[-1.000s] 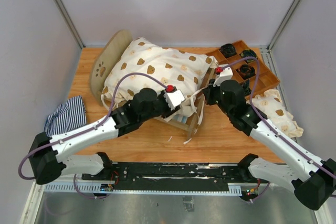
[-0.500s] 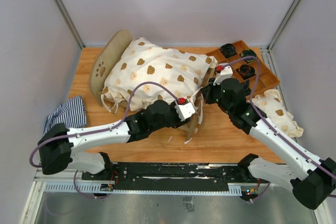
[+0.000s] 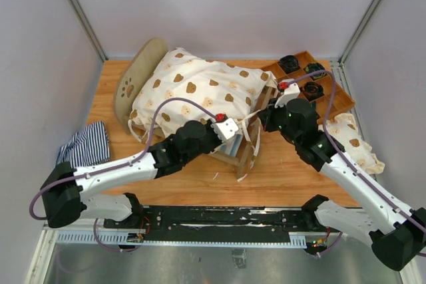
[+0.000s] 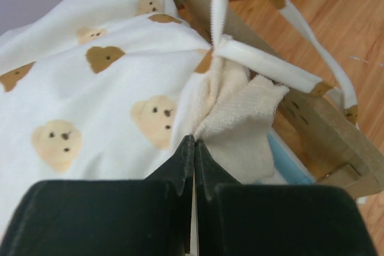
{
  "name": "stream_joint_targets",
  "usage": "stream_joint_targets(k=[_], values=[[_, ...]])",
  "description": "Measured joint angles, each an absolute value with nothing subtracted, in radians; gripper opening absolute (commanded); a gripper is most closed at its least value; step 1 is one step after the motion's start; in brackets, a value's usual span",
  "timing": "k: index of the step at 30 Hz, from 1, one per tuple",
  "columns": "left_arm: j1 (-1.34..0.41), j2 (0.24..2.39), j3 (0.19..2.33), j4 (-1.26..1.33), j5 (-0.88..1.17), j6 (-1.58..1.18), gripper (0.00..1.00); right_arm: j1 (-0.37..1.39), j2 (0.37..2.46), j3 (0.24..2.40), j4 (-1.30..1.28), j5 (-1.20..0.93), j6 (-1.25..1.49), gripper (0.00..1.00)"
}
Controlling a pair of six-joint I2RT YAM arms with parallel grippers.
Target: Set up the pet bed
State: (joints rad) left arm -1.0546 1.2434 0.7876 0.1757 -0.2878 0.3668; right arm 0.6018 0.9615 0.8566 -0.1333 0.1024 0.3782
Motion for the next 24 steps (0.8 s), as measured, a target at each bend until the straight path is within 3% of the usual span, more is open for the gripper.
stream_joint_targets(k=[13, 24], values=[[-0.821, 1.142, 0.934, -0.007, 0.086, 0.369, 0.00, 0.592, 0.913, 0.955, -0.258, -0.111, 0.360, 0.00], [-0.766, 1.164, 0.944, -0.025, 0.125, 0.354, 0.00, 0.570, 0.963, 0.957, -0.076, -0.315, 0.634, 0.00]])
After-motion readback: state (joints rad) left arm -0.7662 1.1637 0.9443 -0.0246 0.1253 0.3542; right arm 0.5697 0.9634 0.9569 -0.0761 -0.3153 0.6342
